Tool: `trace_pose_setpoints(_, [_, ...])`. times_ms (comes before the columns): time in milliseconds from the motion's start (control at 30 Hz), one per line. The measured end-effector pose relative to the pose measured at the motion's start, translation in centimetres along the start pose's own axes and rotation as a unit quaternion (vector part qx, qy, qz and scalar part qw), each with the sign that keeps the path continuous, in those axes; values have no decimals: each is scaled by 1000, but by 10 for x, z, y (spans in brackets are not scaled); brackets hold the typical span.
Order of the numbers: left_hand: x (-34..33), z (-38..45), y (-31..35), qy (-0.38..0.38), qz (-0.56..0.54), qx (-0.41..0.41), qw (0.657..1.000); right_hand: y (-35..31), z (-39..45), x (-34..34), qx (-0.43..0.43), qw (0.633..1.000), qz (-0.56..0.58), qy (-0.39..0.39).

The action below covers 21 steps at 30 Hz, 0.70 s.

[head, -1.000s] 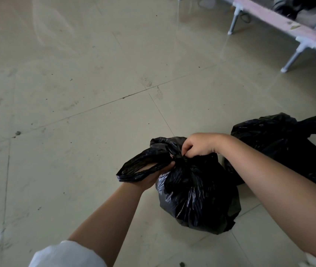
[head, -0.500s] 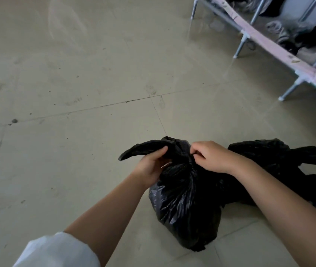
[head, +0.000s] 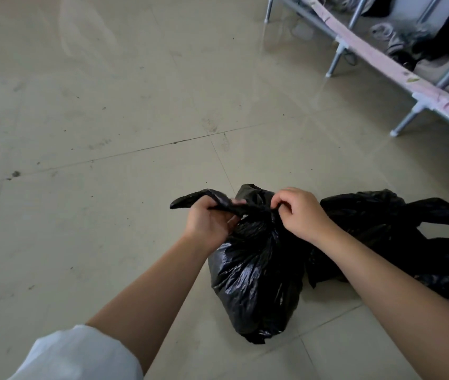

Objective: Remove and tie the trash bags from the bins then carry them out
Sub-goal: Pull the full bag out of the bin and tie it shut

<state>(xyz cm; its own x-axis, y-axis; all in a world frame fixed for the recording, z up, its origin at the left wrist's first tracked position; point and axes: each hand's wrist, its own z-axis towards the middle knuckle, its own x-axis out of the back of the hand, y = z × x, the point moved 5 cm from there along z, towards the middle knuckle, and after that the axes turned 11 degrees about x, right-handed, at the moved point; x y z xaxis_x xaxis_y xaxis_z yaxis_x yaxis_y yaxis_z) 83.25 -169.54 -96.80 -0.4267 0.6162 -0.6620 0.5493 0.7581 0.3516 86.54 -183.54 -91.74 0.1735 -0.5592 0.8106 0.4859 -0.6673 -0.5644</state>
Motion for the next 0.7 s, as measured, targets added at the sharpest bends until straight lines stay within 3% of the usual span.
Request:
trace_pose_setpoints(67, [-5, -3, -1, 14, -3, 9, 1000, -10, -1, -1, 87, 991, -99, -8])
trace_pose_setpoints(133, [-6, 0, 0, 33, -11, 16, 999, -11, -1, -5, 81, 992, -91, -29])
trace_pose_setpoints(233, [-2, 1, 0, 50, 7, 17, 999, 3, -4, -11, -30, 996, 18, -79])
trace_pose_setpoints(367, [10, 3, -9, 77, 44, 26, 996, 18, -14, -18, -167, 949, 240, -114])
trace_pose_setpoints(533, [12, 7, -13, 115, -14, 7, 993, 17, -16, -25, -175, 918, 335, -122])
trace_pose_setpoints(700, [11, 5, -19, 185, -56, -29, 981, 13, -20, -38, -163, 907, 322, -218])
